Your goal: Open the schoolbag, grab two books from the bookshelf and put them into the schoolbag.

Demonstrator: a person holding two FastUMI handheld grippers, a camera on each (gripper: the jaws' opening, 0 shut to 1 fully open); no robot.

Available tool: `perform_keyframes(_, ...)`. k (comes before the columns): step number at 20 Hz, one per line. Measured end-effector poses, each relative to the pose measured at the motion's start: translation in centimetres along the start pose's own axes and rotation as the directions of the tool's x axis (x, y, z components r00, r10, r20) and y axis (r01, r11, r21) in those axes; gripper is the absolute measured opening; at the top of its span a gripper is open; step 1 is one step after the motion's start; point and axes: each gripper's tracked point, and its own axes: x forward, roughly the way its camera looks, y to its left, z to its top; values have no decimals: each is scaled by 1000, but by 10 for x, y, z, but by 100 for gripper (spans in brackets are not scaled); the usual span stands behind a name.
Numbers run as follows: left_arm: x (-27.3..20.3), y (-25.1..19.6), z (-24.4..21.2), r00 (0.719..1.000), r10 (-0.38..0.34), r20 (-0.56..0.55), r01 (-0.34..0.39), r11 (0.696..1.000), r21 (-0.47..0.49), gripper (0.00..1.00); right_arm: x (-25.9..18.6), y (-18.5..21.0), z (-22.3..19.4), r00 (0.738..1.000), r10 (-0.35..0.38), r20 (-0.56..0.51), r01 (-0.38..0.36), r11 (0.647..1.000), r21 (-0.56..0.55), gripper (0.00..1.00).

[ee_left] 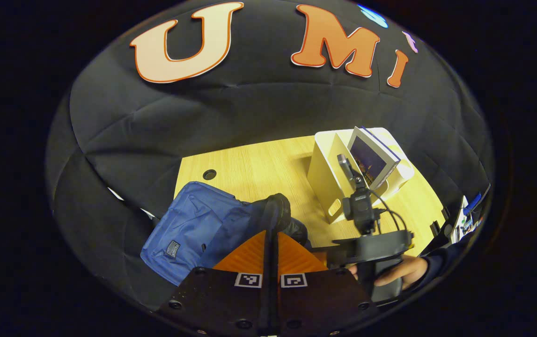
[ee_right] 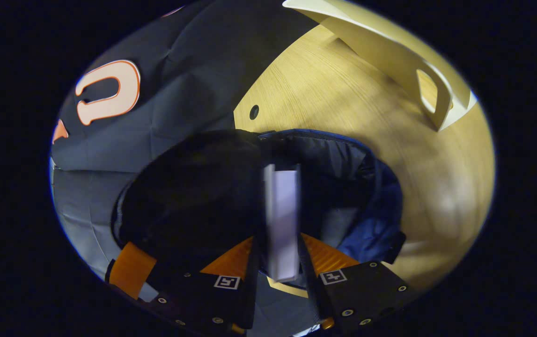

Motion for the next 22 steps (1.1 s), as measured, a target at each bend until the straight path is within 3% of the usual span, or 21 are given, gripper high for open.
perform_keyframes(1, 2, -2, 0, 1000, -2, 1, 2, 1000, 1, 1, -9, -1, 5, 1000, -9, 10, 9, 1000, -22, 47)
perform_keyframes(5, 6, -2, -5, 1000, -1, -2, 1, 1000, -24, 0, -59, 10, 25, 998, -12, 65, 20, 993, -119, 47)
perform_keyframes(8, 9, -6, -8, 1000, -1, -4, 1, 999, -39, 0, -115, 11, 55, 984, -50, 169, 92, 964, -248, 47)
perform_keyframes(12, 14, -11, -12, 1000, -2, -12, 2, 999, -52, 5, -198, -2, 109, 929, -170, 328, 296, 873, -388, 48)
perform_keyframes(14, 16, -13, -12, 1000, -1, -13, 0, 998, -56, 0, -228, -11, 135, 899, -220, 378, 374, 835, -403, 50)
perform_keyframes(19, 20, -15, -15, 1000, -2, -13, 1, 997, -80, 0, -270, -41, 184, 822, -372, 431, 549, 720, -425, 51)
perform_keyframes(22, 20, -16, -13, 1000, -2, -11, 1, 996, -86, 0, -279, -50, 209, 793, -429, 433, 602, 664, -444, 51)
